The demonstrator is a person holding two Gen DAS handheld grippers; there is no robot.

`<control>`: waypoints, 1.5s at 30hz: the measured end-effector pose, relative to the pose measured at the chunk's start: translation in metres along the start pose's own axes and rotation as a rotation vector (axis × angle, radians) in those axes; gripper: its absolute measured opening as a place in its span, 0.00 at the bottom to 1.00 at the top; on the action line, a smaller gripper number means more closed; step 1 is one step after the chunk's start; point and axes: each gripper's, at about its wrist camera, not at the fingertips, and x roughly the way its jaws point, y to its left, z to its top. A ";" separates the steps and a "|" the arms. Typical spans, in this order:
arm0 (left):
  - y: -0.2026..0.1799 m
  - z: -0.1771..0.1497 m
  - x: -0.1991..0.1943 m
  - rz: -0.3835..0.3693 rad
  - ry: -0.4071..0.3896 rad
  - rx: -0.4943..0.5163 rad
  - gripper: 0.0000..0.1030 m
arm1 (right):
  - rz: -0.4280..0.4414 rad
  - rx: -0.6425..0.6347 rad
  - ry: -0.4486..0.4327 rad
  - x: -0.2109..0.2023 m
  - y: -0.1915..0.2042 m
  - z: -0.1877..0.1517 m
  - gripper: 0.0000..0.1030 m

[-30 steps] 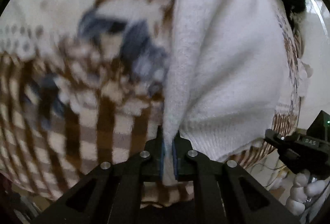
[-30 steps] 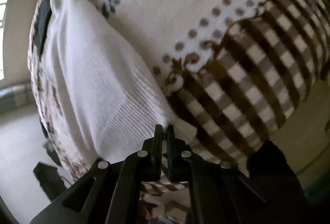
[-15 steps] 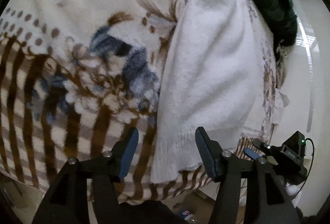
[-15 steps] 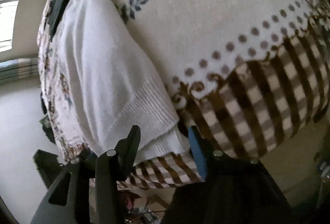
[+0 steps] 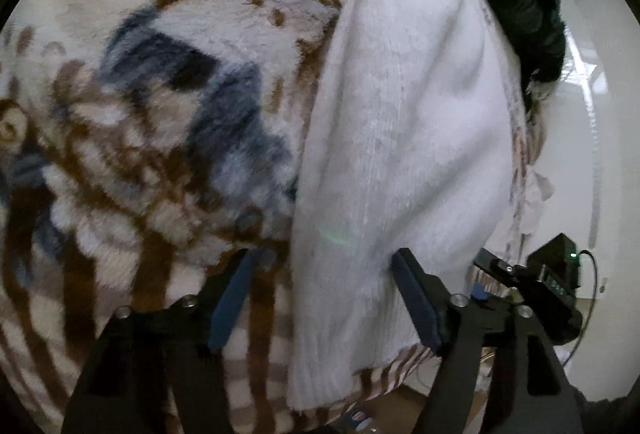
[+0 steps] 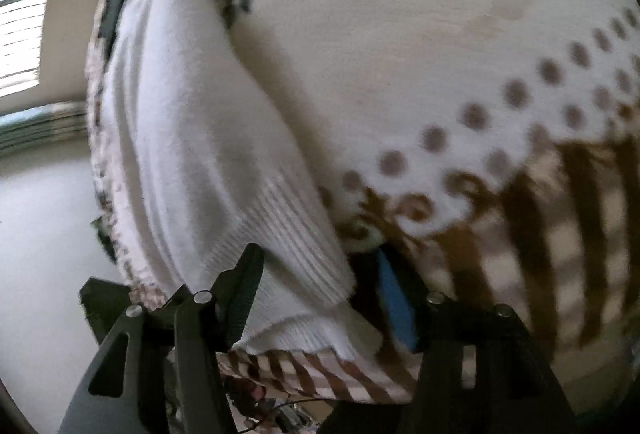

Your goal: Fold small clothes

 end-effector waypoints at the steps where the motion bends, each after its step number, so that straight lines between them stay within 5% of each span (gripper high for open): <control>1: 0.000 0.001 0.001 -0.007 -0.006 0.004 0.72 | 0.030 -0.012 0.000 0.003 -0.001 0.003 0.61; 6: -0.007 -0.003 -0.002 -0.059 -0.077 0.010 0.69 | 0.154 -0.002 0.022 0.016 -0.004 0.012 0.61; 7: -0.011 -0.004 -0.002 -0.073 -0.091 0.015 0.56 | 0.185 0.005 0.025 0.017 -0.005 0.013 0.60; 8: -0.014 -0.005 -0.002 -0.080 -0.095 0.023 0.16 | 0.197 0.011 0.021 0.018 -0.006 0.013 0.52; 9: -0.020 -0.005 0.003 -0.087 -0.093 0.021 0.14 | 0.209 0.015 0.015 0.018 -0.007 0.013 0.42; 10: -0.022 -0.005 0.003 -0.094 -0.096 0.019 0.14 | 0.223 0.020 0.017 0.018 -0.007 0.012 0.16; 15: -0.025 -0.007 -0.029 -0.210 -0.121 -0.096 0.11 | 0.253 0.048 -0.015 0.003 -0.005 0.006 0.14; 22: -0.057 0.045 -0.096 -0.354 -0.185 -0.147 0.11 | 0.334 -0.003 -0.069 -0.067 0.040 0.013 0.13; 26: -0.083 0.115 -0.117 -0.447 -0.238 -0.175 0.11 | 0.363 -0.028 -0.100 -0.086 0.094 0.041 0.13; 32: -0.115 0.238 -0.100 -0.458 -0.261 -0.197 0.12 | 0.409 -0.017 -0.183 -0.089 0.189 0.124 0.13; 34: -0.120 0.293 -0.080 -0.462 -0.242 -0.199 0.19 | 0.414 -0.005 -0.218 -0.076 0.221 0.174 0.13; 37: -0.114 0.345 -0.054 -0.485 -0.234 -0.220 0.58 | 0.413 0.008 -0.242 -0.060 0.242 0.239 0.19; 40: -0.097 0.370 -0.054 -0.510 -0.272 -0.255 0.62 | 0.418 0.034 -0.251 -0.031 0.253 0.304 0.40; 41: -0.093 0.369 -0.059 -0.491 -0.291 -0.246 0.62 | 0.429 0.045 -0.266 -0.028 0.253 0.318 0.50; 45: -0.087 0.352 -0.060 -0.264 -0.300 -0.140 0.63 | 0.370 -0.053 -0.263 -0.033 0.253 0.328 0.59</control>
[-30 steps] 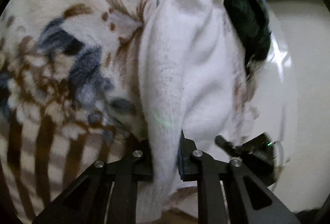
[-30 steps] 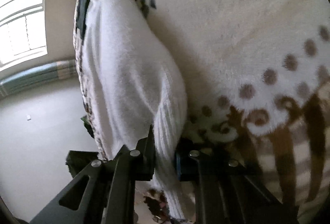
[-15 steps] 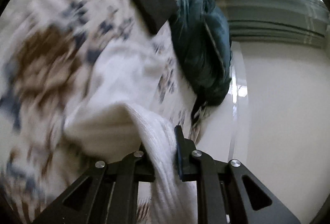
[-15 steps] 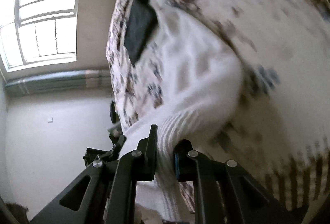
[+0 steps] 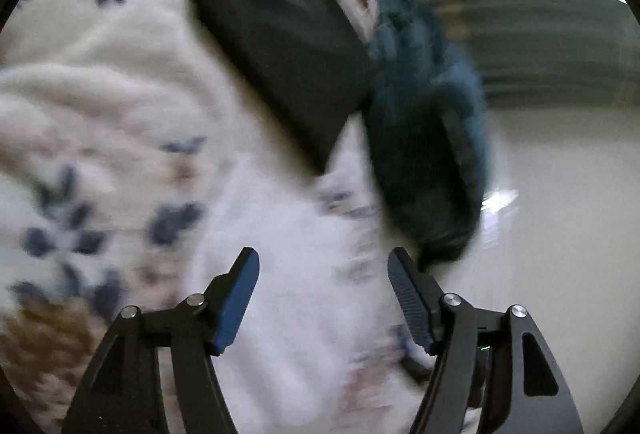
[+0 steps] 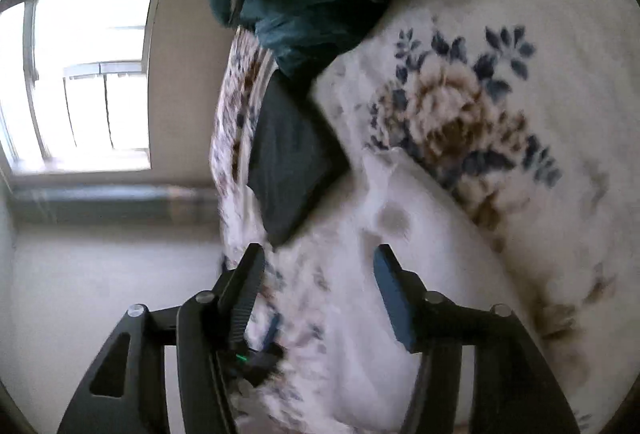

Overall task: Fold small clothes
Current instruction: 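Lower the folded hem onto the sweater and open both grippers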

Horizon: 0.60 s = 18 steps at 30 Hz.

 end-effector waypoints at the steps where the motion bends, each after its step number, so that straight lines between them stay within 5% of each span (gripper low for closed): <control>1: 0.001 -0.005 0.005 0.042 0.017 0.036 0.63 | -0.042 -0.037 0.020 0.000 -0.002 -0.002 0.60; 7: 0.013 -0.020 0.069 0.209 0.187 0.135 0.60 | -0.269 -0.176 0.181 0.040 -0.029 -0.004 0.60; 8: 0.010 -0.019 0.076 0.232 0.165 0.168 0.42 | -0.277 -0.172 0.202 0.052 -0.034 0.000 0.60; 9: 0.005 -0.018 0.077 0.217 0.157 0.192 0.05 | -0.276 -0.173 0.218 0.062 -0.037 0.002 0.60; 10: -0.002 -0.017 0.077 0.217 0.155 0.218 0.05 | -0.279 -0.172 0.231 0.070 -0.040 0.004 0.50; 11: -0.013 -0.016 0.072 0.212 0.121 0.251 0.04 | -0.284 -0.169 0.232 0.077 -0.041 0.007 0.13; 15: -0.047 0.001 0.053 0.165 0.029 0.335 0.04 | -0.262 -0.227 0.142 0.061 -0.020 0.015 0.08; 18: -0.019 0.031 0.083 0.244 0.069 0.272 0.05 | -0.286 -0.222 0.068 0.047 -0.018 0.031 0.07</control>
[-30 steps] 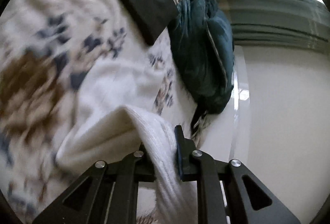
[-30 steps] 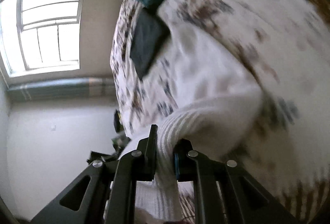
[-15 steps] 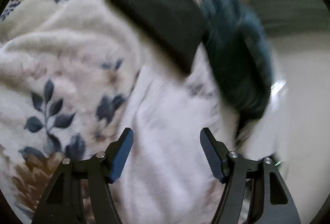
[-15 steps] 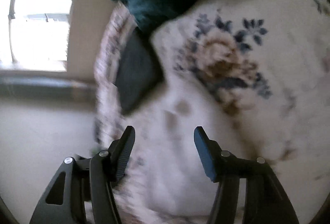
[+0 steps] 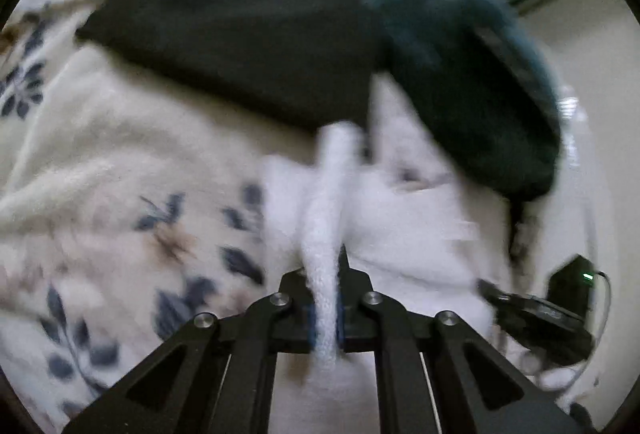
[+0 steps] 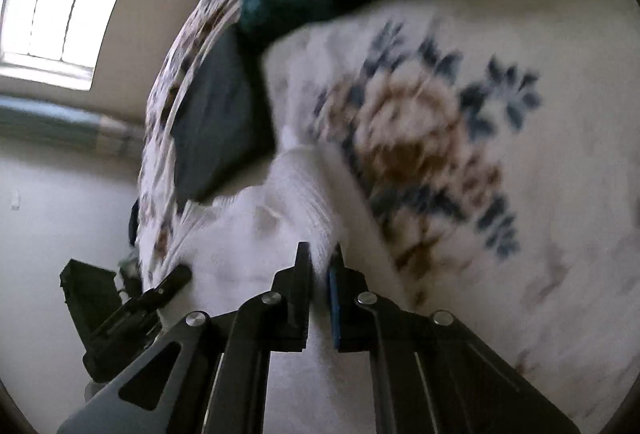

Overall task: Fold small clothes
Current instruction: 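Lower the folded hem onto the sweater and open both grippers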

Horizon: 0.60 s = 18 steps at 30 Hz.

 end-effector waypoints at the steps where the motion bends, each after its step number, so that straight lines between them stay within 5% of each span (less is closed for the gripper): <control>1: 0.009 0.003 0.012 -0.009 0.043 -0.040 0.05 | -0.032 0.008 -0.005 0.003 -0.005 0.006 0.07; 3: 0.022 0.004 0.023 -0.037 0.119 -0.100 0.10 | -0.063 0.029 0.022 0.017 -0.015 0.016 0.07; 6: 0.026 -0.009 -0.003 -0.088 0.096 -0.113 0.26 | -0.034 0.064 0.123 0.030 -0.021 0.027 0.13; 8: 0.029 -0.020 -0.021 -0.115 0.085 -0.131 0.28 | -0.018 0.065 0.119 0.018 -0.023 0.029 0.35; 10: 0.034 -0.050 -0.052 -0.119 0.065 -0.151 0.29 | 0.001 0.062 0.108 0.004 -0.026 0.024 0.38; 14: 0.027 -0.109 -0.088 -0.128 0.066 -0.146 0.29 | 0.033 0.058 0.181 -0.016 -0.028 -0.019 0.38; 18: 0.000 -0.143 -0.080 -0.035 0.083 -0.042 0.29 | 0.027 0.038 0.263 -0.020 -0.034 -0.071 0.38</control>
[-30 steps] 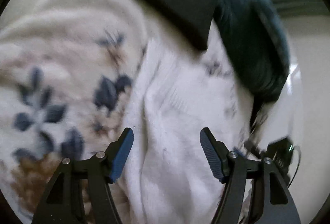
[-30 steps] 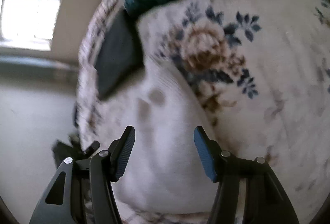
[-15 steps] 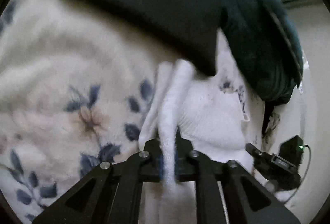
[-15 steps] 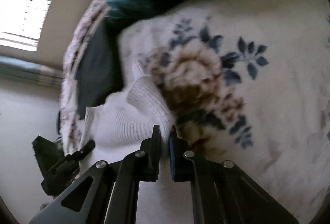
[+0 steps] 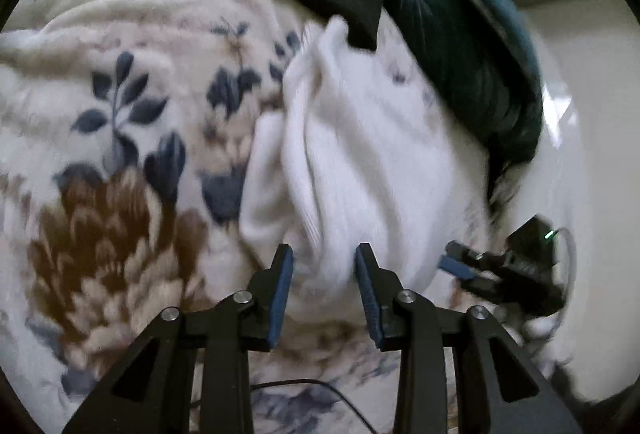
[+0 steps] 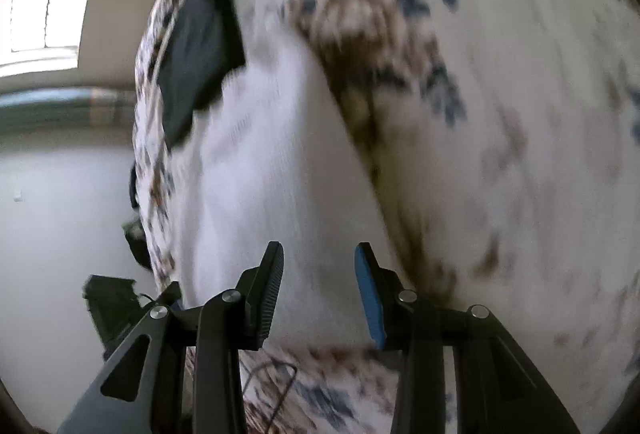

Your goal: Fold small clothes

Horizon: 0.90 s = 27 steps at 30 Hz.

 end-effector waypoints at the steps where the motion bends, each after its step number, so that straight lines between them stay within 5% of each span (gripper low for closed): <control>1: -0.002 -0.004 0.002 0.015 -0.010 0.019 0.28 | -0.004 -0.003 0.014 0.005 -0.002 -0.010 0.38; 5: -0.013 -0.014 0.000 0.082 -0.089 0.089 0.09 | 0.012 0.030 0.009 0.019 -0.009 -0.027 0.34; 7: -0.011 -0.016 -0.009 0.100 -0.106 0.101 0.08 | 0.000 0.030 -0.031 0.018 -0.008 -0.026 0.03; 11: 0.007 -0.008 -0.011 0.196 -0.081 0.153 0.07 | -0.119 -0.010 -0.115 -0.004 -0.003 -0.023 0.02; 18: 0.031 -0.023 -0.003 0.182 0.046 0.146 0.08 | -0.225 -0.060 -0.089 -0.005 -0.001 -0.026 0.01; 22: 0.033 -0.022 -0.020 0.137 0.066 0.083 0.24 | -0.101 -0.032 -0.014 -0.001 -0.005 -0.024 0.03; 25: 0.030 -0.002 -0.047 0.114 -0.023 0.032 0.28 | -0.121 -0.058 -0.026 -0.014 0.002 -0.017 0.27; 27: 0.018 0.025 -0.044 0.102 -0.063 0.040 0.43 | -0.113 -0.091 -0.074 -0.026 0.012 -0.007 0.39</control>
